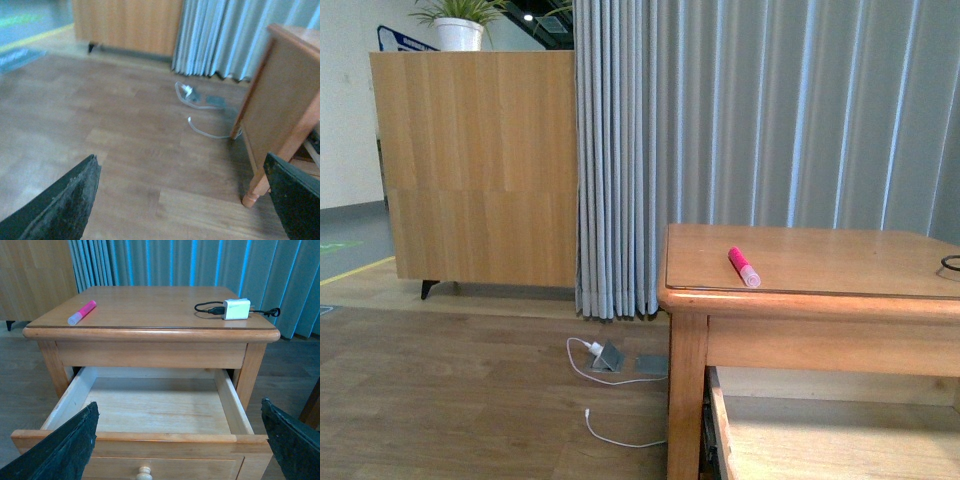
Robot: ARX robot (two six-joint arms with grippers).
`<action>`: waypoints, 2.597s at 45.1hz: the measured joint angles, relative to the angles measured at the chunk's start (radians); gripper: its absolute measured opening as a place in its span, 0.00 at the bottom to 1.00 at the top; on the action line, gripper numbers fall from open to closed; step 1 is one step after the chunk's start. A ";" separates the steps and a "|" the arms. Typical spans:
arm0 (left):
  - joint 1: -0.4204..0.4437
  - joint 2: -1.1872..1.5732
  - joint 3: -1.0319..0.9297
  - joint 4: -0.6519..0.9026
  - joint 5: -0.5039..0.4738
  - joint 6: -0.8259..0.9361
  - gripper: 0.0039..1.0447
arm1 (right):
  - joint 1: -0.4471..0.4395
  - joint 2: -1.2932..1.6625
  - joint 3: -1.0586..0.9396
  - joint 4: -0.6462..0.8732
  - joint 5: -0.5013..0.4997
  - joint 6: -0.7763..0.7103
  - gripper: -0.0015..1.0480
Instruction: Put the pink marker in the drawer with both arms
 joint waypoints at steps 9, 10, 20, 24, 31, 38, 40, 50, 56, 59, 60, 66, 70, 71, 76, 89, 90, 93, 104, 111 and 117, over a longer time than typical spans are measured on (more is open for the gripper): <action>-0.137 0.365 0.127 0.257 -0.056 -0.074 0.94 | 0.000 0.000 0.000 0.000 0.000 0.000 0.92; -0.142 0.407 0.148 0.285 -0.048 -0.073 0.94 | 0.000 0.000 0.000 0.000 0.000 0.000 0.92; -0.210 0.895 0.432 0.492 0.059 0.004 0.94 | 0.000 0.000 0.000 0.000 0.000 0.000 0.92; -0.258 1.130 0.618 0.504 0.098 0.040 0.94 | 0.000 0.000 0.000 0.000 0.000 0.000 0.92; -0.313 1.401 0.903 0.462 0.146 0.077 0.94 | 0.000 0.000 0.000 0.000 0.000 0.000 0.92; -0.352 1.590 1.144 0.390 0.153 0.099 0.94 | 0.000 0.000 0.000 0.000 0.000 0.000 0.92; -0.362 1.639 1.209 0.367 0.152 0.103 0.94 | 0.000 0.000 0.000 0.000 0.000 0.000 0.92; -0.406 1.895 1.547 0.215 0.137 0.114 0.94 | 0.000 0.000 0.000 0.000 0.000 0.000 0.92; -0.424 2.016 1.712 0.137 0.114 0.117 0.94 | 0.000 0.000 0.000 0.000 0.000 0.000 0.92; -0.433 2.073 1.794 0.095 0.106 0.118 0.94 | 0.000 0.000 0.000 0.000 0.000 0.000 0.92; -0.436 2.095 1.827 0.074 0.100 0.119 0.94 | 0.000 0.000 0.000 0.000 0.000 0.000 0.92; -0.452 2.177 1.949 -0.002 0.089 0.127 0.94 | 0.000 0.000 0.000 0.000 0.000 0.000 0.92; -0.462 2.222 2.015 -0.053 0.080 0.142 0.94 | 0.000 0.000 0.000 0.000 0.000 0.000 0.92; -0.465 2.235 2.032 -0.069 0.078 0.145 0.94 | 0.000 0.000 0.000 0.000 0.000 0.000 0.92; -0.473 2.282 2.100 -0.145 0.052 0.163 0.94 | 0.000 0.000 0.000 0.000 0.000 0.000 0.92; -0.482 2.332 2.235 -0.280 0.016 0.201 0.93 | 0.000 0.000 0.000 0.000 0.000 0.000 0.92; -0.482 2.335 2.244 -0.289 0.016 0.204 0.90 | 0.000 0.000 0.000 0.000 0.000 0.000 0.92; -0.482 2.336 2.250 -0.298 0.013 0.210 0.83 | 0.000 0.000 0.000 0.000 0.000 0.000 0.92; -0.481 2.336 2.239 -0.298 0.005 0.223 0.49 | 0.000 0.000 0.000 0.000 0.000 0.000 0.92; -0.475 2.321 2.205 -0.280 0.003 0.223 0.29 | 0.000 0.000 0.000 0.000 0.000 0.000 0.92; -0.469 2.298 2.163 -0.257 0.003 0.223 0.14 | 0.000 0.000 0.000 0.000 0.000 0.000 0.92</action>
